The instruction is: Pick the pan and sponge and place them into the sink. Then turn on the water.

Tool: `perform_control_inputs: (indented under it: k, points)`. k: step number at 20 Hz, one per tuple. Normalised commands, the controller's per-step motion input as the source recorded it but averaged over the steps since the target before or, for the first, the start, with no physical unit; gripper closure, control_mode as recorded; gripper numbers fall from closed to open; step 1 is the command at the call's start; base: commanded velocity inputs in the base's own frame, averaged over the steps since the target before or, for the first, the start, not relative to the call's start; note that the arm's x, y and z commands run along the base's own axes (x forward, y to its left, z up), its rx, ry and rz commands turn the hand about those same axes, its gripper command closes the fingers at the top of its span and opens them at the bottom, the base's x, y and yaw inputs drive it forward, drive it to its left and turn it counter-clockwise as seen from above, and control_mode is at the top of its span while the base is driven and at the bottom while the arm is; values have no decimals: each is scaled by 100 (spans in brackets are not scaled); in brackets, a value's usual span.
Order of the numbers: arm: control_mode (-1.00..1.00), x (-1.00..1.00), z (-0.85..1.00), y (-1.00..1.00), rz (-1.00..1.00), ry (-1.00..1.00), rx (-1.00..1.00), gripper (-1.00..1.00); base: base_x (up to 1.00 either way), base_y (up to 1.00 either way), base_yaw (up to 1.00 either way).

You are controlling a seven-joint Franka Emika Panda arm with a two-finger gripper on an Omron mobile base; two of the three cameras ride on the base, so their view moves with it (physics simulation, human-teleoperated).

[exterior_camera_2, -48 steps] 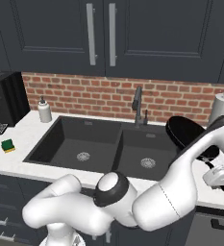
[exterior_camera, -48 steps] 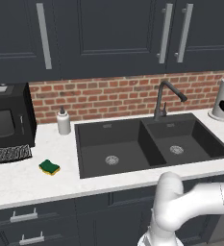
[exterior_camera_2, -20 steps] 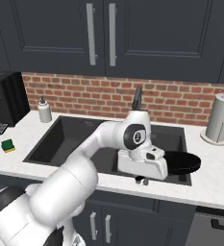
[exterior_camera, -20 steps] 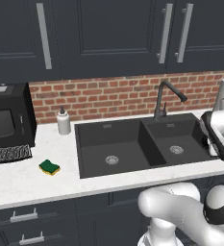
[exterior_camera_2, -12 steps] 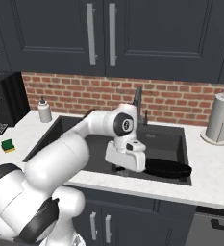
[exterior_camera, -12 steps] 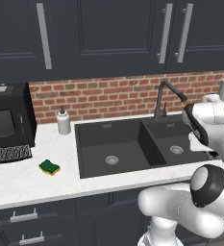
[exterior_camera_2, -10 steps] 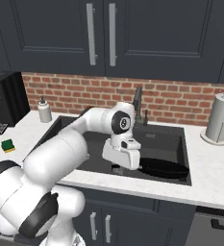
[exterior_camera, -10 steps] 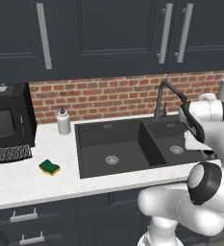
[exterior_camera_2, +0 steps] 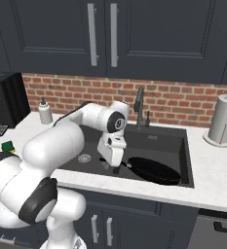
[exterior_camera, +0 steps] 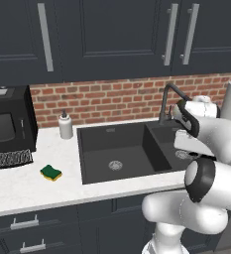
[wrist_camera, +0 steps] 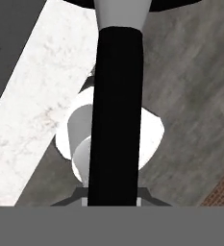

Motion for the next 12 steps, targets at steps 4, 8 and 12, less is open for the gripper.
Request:
perform_control_inputs:
  k: [4, 8, 12]
  points:
    - [-100, 36, -1, 11, -8, -24, 0, 100, 0, 0, 0]
    - [-100, 43, 0, 7, -2, -28, 0, 100, 0, 0, 0]
    - [-100, 48, -6, 6, 0, -18, 0, 100, 0, 0, 0]
